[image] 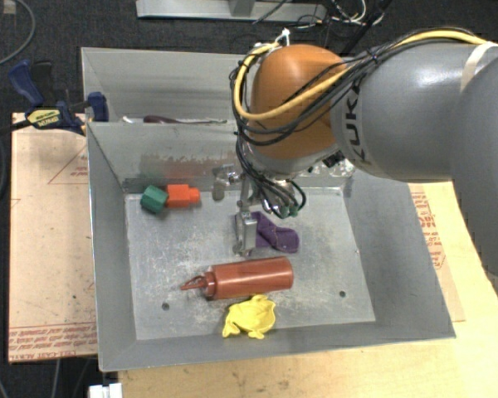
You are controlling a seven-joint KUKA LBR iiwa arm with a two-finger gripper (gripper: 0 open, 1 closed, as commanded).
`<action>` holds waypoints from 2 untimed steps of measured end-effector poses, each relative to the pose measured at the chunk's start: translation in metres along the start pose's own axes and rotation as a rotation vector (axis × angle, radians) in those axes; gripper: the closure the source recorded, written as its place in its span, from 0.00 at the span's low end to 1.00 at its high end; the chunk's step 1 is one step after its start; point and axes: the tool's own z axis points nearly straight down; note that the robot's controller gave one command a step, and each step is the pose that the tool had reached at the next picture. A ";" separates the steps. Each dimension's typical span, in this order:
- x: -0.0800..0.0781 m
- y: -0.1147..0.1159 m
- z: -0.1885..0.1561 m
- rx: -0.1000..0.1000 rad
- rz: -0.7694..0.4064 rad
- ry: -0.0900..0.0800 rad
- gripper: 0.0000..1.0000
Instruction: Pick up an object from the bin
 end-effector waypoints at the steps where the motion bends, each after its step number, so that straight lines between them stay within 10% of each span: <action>1: 0.003 -0.003 0.015 -0.001 -0.026 0.002 0.00; 2: 0.012 0.001 -0.003 -0.001 -0.106 0.017 0.00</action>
Offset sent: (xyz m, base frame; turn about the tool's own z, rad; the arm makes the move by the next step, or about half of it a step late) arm -0.0212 0.0169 0.1473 -0.3570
